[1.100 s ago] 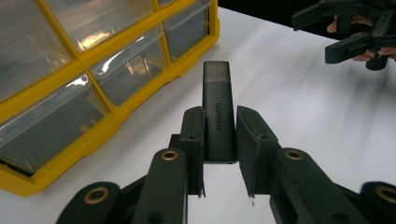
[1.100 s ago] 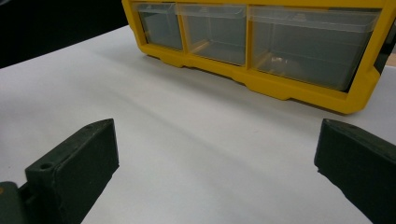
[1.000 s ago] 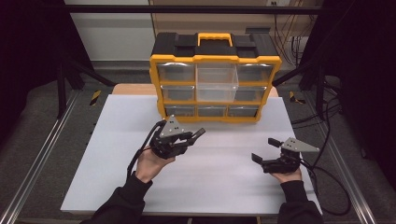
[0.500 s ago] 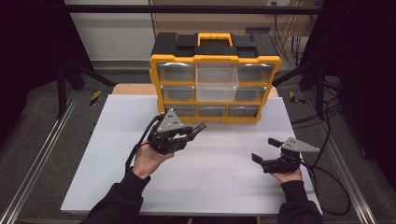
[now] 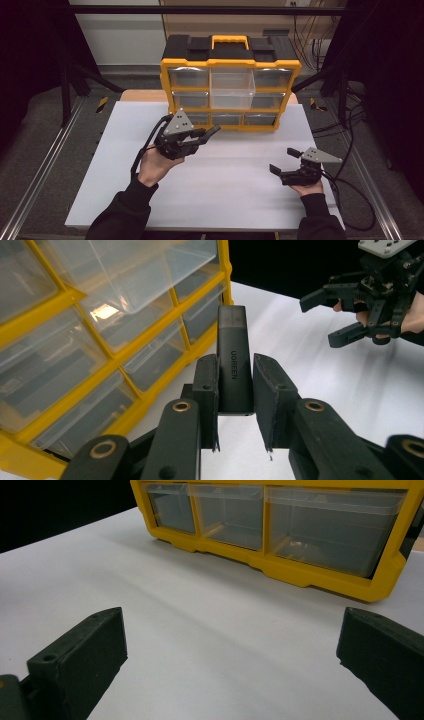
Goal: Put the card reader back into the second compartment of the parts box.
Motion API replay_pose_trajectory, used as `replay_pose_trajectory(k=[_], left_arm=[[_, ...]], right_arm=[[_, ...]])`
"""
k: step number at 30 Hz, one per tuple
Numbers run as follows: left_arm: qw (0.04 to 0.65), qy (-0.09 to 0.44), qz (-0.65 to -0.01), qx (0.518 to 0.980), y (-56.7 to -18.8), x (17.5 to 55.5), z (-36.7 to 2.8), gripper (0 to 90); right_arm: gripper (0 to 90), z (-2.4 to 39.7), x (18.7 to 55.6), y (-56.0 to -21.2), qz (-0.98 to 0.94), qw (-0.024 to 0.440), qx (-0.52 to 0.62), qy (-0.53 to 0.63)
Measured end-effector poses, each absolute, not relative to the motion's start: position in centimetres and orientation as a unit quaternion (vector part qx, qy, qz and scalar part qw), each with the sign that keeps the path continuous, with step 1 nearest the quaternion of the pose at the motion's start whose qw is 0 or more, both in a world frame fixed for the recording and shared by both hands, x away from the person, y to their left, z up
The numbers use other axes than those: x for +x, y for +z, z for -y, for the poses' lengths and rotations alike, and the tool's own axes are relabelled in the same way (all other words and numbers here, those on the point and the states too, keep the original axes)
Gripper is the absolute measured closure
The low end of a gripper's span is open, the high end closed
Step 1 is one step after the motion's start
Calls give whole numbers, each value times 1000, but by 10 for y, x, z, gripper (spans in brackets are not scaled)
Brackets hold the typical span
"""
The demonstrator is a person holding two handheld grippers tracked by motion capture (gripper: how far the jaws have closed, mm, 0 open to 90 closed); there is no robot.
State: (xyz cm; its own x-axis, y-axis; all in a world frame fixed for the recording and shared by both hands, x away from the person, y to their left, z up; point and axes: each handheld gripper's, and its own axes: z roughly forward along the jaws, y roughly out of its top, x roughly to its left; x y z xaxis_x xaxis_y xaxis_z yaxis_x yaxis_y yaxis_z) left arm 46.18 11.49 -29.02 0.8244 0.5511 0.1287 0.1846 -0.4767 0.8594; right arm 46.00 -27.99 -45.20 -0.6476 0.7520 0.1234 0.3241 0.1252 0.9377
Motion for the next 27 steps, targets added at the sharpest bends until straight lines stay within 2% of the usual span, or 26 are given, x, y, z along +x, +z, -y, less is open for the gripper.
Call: replay_pose_trajectory(k=[27], left_arm=[[478, 214, -210, 825, -254, 462, -113, 729]], right_arm=[[2, 280, 460, -452, -725, 195, 372, 546]])
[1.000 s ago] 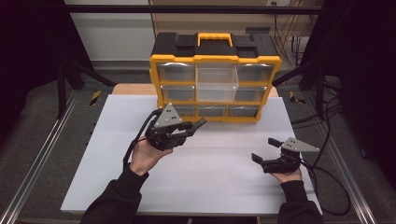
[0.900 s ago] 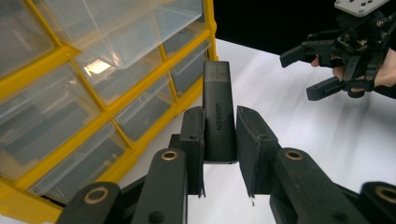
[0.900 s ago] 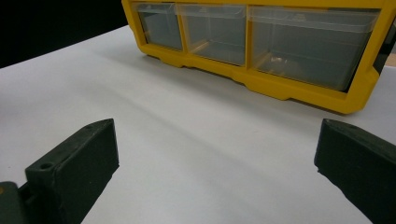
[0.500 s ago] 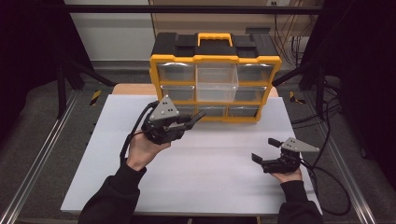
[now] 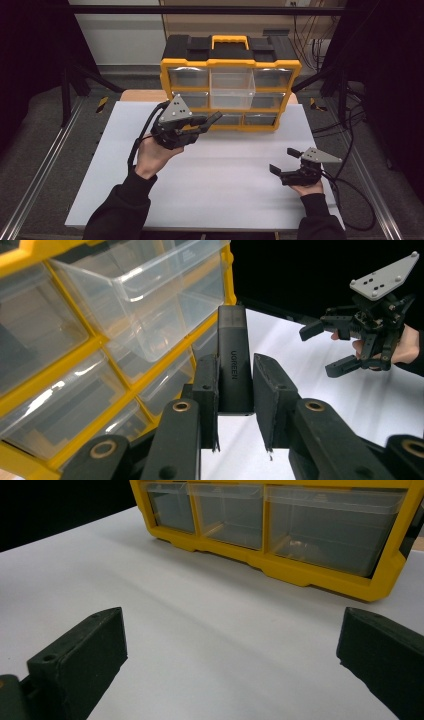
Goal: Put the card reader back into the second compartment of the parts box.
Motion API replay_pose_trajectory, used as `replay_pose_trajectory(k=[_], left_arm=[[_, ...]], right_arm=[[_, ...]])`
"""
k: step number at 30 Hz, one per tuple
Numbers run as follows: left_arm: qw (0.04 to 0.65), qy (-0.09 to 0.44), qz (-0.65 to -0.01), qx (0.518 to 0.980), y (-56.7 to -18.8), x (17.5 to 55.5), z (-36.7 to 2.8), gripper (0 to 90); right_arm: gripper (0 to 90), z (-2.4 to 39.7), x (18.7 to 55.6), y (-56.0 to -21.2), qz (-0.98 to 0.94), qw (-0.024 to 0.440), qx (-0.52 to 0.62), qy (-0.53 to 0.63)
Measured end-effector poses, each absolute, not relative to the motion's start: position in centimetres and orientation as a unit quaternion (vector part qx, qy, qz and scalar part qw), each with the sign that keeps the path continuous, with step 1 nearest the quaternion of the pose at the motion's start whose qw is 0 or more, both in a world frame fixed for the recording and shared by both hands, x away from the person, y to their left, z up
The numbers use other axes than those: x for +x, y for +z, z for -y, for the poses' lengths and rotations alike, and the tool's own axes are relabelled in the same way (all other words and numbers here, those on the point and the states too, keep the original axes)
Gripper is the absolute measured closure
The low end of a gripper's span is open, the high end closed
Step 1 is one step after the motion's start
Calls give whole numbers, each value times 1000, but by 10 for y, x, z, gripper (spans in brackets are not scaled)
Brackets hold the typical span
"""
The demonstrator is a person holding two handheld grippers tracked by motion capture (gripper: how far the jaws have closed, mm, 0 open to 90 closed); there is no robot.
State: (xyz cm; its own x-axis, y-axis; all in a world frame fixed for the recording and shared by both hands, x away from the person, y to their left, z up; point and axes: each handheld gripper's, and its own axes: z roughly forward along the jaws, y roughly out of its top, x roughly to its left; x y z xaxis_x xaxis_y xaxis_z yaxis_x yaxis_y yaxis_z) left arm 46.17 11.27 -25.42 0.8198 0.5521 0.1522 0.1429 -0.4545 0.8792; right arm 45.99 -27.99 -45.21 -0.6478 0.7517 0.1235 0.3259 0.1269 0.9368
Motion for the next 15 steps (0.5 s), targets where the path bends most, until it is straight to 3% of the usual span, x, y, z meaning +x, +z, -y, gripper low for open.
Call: replay_pose_trajectory(k=[15], left_arm=[[485, 225, -205, 820, -232, 462, -109, 729]], right_arm=[[2, 280, 460, -452, -725, 196, 372, 546]])
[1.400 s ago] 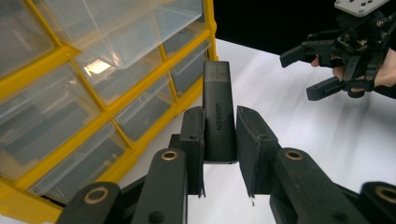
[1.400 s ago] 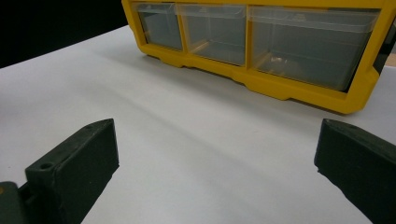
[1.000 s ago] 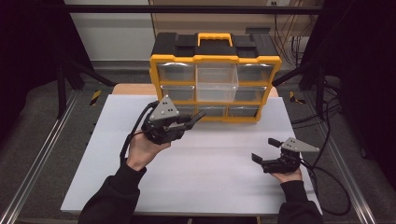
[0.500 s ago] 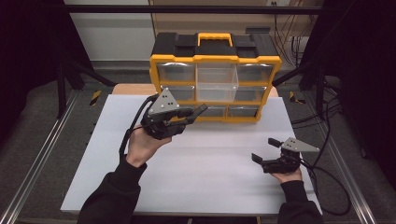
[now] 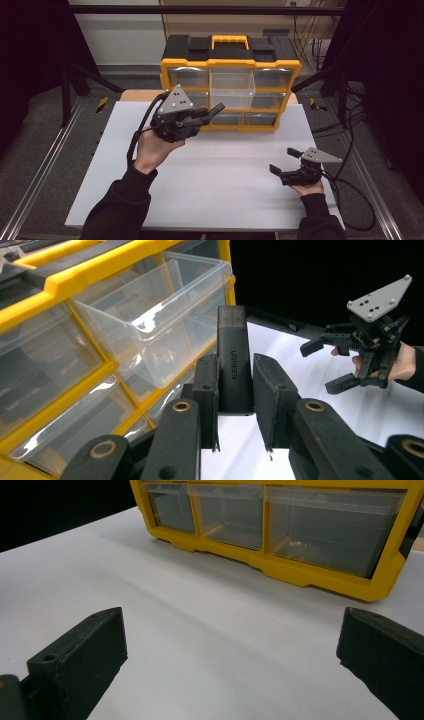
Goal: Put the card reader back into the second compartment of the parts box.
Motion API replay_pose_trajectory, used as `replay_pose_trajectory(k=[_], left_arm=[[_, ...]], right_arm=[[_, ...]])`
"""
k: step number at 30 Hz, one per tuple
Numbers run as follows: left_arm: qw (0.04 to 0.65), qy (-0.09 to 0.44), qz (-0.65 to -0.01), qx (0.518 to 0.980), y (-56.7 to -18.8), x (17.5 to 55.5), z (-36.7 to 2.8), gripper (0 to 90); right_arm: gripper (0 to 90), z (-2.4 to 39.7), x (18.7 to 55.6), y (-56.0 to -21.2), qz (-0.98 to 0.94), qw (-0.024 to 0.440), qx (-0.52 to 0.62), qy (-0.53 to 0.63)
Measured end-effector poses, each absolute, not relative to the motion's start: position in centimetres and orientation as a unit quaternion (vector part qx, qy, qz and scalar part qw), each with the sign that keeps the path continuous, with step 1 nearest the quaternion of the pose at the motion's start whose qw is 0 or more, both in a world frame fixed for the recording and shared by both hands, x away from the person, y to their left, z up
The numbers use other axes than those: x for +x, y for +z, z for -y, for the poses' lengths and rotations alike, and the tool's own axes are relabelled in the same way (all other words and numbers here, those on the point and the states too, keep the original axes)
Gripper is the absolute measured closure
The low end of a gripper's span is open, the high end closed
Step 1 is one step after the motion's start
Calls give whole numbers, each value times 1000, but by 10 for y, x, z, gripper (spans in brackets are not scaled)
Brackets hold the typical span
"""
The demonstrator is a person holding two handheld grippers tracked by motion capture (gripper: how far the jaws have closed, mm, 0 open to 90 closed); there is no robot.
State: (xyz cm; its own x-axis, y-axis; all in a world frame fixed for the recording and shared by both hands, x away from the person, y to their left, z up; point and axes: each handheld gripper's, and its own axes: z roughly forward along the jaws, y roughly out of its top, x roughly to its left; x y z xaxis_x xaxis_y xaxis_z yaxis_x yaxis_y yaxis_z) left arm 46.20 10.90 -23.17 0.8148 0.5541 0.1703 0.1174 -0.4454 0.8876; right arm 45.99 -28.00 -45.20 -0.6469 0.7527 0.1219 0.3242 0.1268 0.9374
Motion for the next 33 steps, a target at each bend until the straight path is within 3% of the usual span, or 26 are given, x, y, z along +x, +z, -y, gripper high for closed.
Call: replay_pose_trajectory(k=[33], left_arm=[[496, 236, -205, 810, -203, 480, -97, 728]], right_arm=[[3, 281, 460, -451, -724, 195, 372, 547]])
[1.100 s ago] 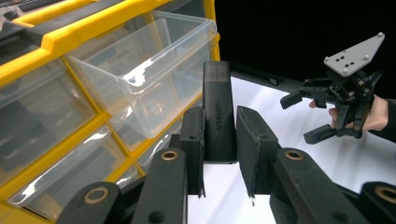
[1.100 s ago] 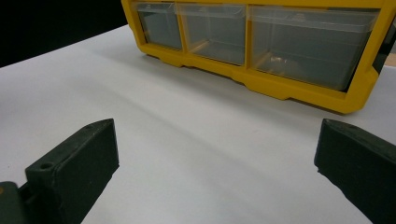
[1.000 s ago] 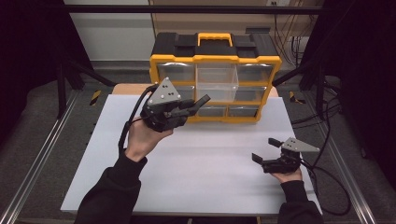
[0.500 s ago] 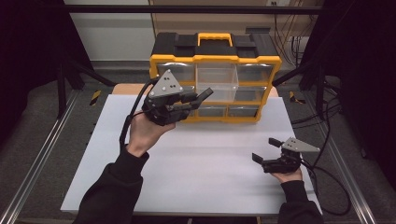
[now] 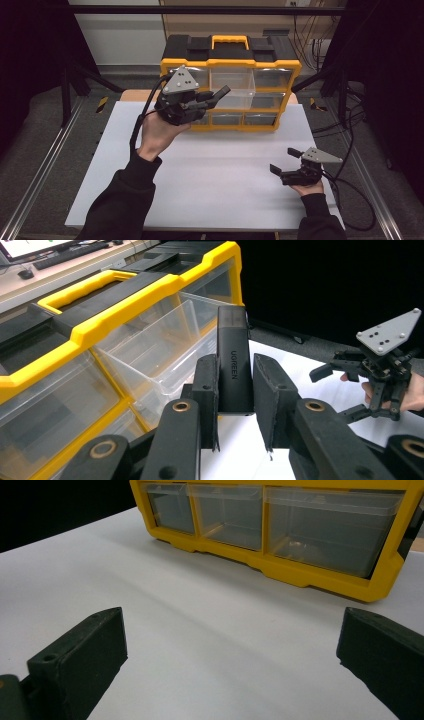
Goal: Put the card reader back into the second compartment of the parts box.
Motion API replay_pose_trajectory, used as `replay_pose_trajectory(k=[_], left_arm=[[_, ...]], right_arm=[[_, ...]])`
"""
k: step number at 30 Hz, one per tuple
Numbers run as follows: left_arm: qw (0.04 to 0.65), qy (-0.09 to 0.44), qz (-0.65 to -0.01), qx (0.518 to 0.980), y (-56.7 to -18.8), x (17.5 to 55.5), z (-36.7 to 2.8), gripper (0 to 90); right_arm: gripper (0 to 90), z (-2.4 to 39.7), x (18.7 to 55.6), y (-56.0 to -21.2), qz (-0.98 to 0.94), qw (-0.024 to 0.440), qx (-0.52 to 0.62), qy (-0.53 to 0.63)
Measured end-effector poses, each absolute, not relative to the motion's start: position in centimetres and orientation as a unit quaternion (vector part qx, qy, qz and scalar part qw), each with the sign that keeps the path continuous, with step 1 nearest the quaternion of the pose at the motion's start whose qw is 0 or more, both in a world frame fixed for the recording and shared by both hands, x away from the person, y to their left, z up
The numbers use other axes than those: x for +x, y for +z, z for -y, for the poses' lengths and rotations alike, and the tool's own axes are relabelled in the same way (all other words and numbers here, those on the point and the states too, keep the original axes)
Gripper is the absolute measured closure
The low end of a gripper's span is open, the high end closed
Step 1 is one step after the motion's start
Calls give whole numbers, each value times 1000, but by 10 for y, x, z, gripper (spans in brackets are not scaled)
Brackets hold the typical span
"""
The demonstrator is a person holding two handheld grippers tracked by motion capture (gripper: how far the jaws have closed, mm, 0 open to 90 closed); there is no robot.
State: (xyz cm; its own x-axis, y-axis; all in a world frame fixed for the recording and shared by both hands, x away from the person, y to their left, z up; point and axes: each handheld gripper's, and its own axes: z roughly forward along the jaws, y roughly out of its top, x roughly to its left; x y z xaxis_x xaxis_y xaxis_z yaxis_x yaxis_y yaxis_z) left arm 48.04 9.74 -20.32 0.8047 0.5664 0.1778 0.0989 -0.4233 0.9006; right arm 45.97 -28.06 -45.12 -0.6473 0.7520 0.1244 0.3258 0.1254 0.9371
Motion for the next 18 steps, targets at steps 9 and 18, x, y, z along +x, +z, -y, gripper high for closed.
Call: replay_pose_trajectory(k=[9, 18], left_arm=[[494, 240, -210, 809, -196, 491, -94, 728], [493, 239, -218, 807, -192, 503, -90, 727]], right_arm=[[3, 281, 460, -451, -724, 195, 372, 547], [3, 281, 460, -451, -725, 197, 371, 546]])
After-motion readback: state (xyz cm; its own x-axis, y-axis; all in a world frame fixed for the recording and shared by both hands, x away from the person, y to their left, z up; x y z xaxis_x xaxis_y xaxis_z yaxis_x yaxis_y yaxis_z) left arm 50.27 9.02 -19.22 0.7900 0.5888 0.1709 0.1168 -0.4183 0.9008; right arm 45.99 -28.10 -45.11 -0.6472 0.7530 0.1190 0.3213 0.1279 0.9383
